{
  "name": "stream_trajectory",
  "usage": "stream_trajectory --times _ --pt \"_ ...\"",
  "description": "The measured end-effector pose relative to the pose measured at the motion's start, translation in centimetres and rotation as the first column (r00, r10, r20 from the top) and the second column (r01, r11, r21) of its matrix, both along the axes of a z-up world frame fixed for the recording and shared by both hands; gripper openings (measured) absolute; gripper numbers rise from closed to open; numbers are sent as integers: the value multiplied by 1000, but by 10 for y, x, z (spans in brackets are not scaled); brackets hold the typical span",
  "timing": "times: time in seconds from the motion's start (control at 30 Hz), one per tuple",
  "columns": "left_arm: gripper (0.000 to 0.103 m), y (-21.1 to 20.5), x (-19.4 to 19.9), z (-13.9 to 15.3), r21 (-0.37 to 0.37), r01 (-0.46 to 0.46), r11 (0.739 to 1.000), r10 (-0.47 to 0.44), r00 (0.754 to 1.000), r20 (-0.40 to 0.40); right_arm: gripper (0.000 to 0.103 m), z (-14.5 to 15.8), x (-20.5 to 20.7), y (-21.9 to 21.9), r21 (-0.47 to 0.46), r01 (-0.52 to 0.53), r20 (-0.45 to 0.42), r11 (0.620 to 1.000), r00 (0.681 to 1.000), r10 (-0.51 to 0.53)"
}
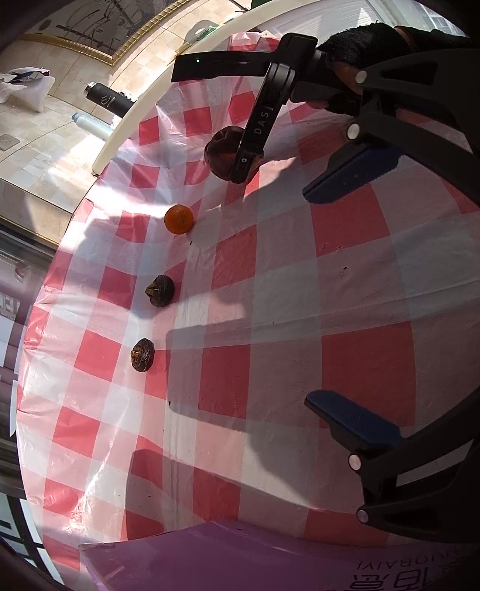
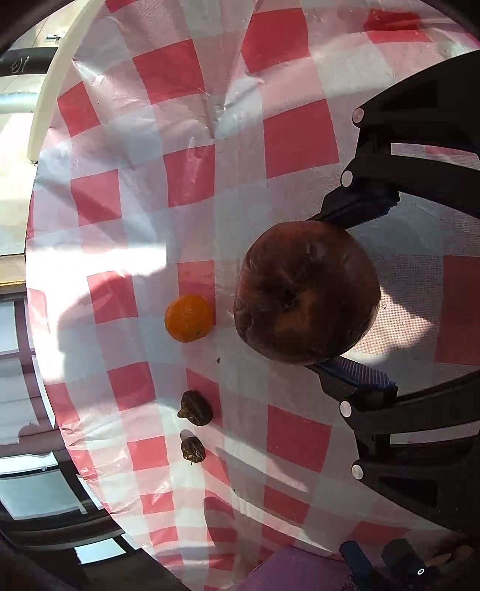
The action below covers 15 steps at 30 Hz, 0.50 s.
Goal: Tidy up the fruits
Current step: 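Grasp the small orange with the left gripper while the right holds the apple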
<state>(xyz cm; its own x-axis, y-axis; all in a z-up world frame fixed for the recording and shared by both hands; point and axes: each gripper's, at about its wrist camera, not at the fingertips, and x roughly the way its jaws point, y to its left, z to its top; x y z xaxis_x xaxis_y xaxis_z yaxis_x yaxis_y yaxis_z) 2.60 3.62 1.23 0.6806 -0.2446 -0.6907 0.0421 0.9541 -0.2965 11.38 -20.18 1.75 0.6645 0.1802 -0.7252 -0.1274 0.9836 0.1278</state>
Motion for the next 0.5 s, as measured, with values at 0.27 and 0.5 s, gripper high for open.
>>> stream_trajectory --times 0.27,0.5 --pt "100 -62 87 0 87 50 995 -51 999 14 62 -13 33 -49 225 122 -39 967 993 -116" --pt "63 -103 177 -8 189 56 980 -46 997 -59 62 -15 33 -54 263 119 -40 957 993 -113"
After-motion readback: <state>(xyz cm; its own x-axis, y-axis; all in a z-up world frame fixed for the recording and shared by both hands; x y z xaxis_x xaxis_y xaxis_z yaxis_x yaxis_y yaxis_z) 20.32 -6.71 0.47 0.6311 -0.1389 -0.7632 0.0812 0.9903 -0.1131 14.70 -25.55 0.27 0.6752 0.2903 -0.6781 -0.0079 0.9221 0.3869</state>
